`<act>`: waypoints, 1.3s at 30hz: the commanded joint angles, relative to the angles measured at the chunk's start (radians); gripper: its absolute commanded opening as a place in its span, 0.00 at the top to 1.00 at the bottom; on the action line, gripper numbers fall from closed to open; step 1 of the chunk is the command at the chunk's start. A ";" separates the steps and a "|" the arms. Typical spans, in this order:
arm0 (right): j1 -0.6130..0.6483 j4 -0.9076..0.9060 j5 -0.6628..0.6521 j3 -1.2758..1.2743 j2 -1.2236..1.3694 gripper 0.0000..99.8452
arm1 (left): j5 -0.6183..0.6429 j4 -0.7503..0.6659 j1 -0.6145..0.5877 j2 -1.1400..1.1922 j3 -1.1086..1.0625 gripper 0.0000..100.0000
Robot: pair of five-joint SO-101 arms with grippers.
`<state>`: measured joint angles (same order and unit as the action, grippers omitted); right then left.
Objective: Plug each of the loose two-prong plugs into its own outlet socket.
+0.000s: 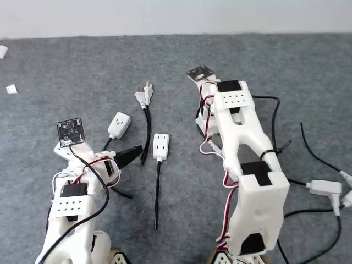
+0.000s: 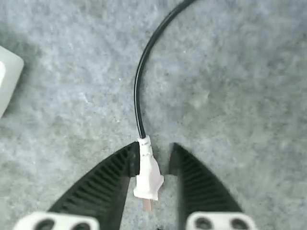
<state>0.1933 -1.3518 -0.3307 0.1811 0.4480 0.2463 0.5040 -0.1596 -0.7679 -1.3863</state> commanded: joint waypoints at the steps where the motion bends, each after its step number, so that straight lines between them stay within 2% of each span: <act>1: 0.015 -0.008 -0.009 -0.031 -0.108 0.98 | -0.009 -0.020 -0.008 -0.021 0.022 0.49; 7: 0.082 0.018 -0.123 -0.282 -0.185 0.99 | -0.009 -0.020 -0.008 -0.021 0.022 0.49; 11: 0.018 0.122 -0.129 -0.391 -0.219 0.99 | -0.009 -0.020 -0.008 -0.021 0.022 0.49; 17: -0.093 0.203 -0.126 -0.388 -0.226 0.99 | -0.009 -0.020 -0.009 -0.021 0.022 0.49; 39: -0.225 0.352 -0.100 -0.374 -0.157 0.99 | -0.009 -0.020 -0.009 -0.021 0.022 0.49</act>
<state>-0.0184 -1.0127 -0.4411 -0.2087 0.2900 0.2463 0.5040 -0.1596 -0.7679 -1.3863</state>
